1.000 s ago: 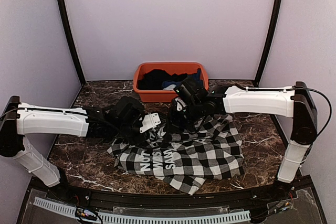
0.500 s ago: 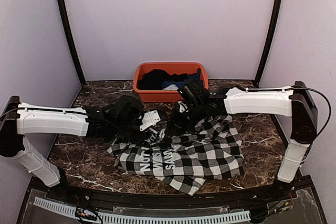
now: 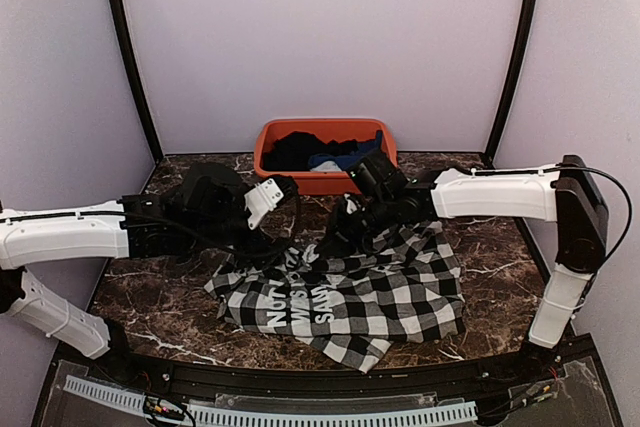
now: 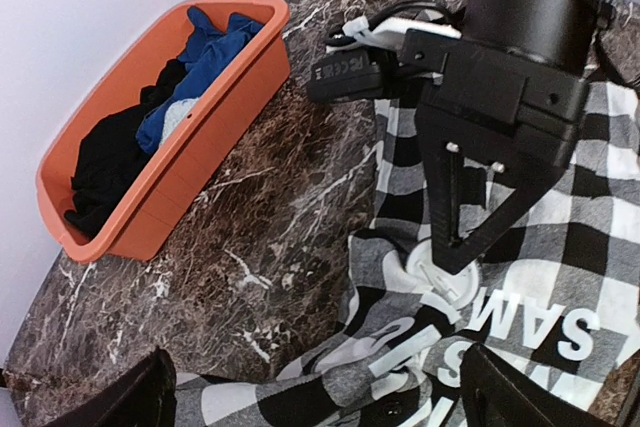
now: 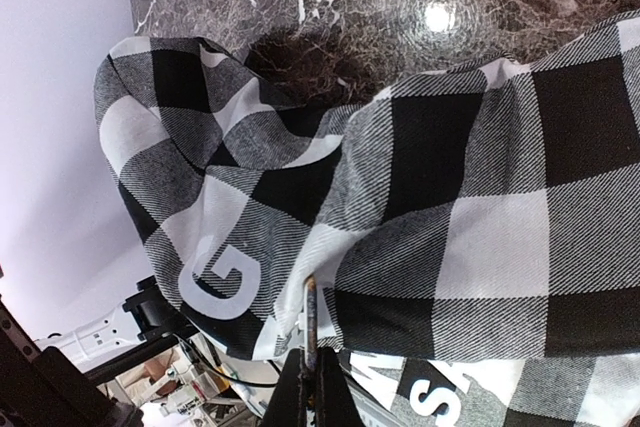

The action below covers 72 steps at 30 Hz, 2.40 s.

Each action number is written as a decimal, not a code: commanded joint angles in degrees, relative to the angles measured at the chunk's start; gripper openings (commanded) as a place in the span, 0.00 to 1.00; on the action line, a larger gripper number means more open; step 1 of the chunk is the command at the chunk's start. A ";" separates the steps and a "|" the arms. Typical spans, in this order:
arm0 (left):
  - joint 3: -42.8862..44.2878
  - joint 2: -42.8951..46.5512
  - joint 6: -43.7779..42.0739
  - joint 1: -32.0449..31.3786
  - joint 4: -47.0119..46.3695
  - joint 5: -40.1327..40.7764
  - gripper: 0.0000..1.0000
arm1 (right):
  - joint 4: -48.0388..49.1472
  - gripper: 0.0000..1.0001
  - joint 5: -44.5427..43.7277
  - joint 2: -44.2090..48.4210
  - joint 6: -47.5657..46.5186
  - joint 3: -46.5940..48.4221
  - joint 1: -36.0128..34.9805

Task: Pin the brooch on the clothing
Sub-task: Pin the brooch onto the flattened clothing.

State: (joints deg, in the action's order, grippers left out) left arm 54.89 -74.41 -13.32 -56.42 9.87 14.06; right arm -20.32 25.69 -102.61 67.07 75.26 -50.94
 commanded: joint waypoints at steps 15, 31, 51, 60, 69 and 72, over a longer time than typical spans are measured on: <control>-6.70 -2.27 15.97 -1.00 -4.50 -15.63 0.80 | 1.16 0.00 7.91 3.06 -0.08 -0.44 0.99; -6.17 -8.54 16.83 -1.01 -8.21 -10.87 0.57 | 2.43 0.00 9.71 3.58 0.78 -0.82 0.97; -5.59 -9.21 14.31 -1.01 -9.67 -7.65 0.01 | 4.53 0.00 12.74 3.17 1.49 -2.25 0.29; -5.57 -8.81 13.67 -1.02 -9.59 -6.69 0.01 | 4.96 0.00 14.62 2.55 -0.77 -1.95 -0.81; -6.25 -8.04 11.42 -1.00 -10.82 -9.49 0.01 | 4.76 0.00 16.72 1.45 -7.76 0.66 -2.98; -6.30 -7.55 10.81 -0.98 -11.55 -12.65 0.01 | 3.97 0.00 16.49 0.96 -11.71 1.72 -3.37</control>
State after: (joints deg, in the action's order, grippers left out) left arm 48.62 -83.66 -1.04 -57.41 0.01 4.80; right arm -18.68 37.45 -101.14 61.84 73.87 -52.21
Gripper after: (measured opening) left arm 0.031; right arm 0.008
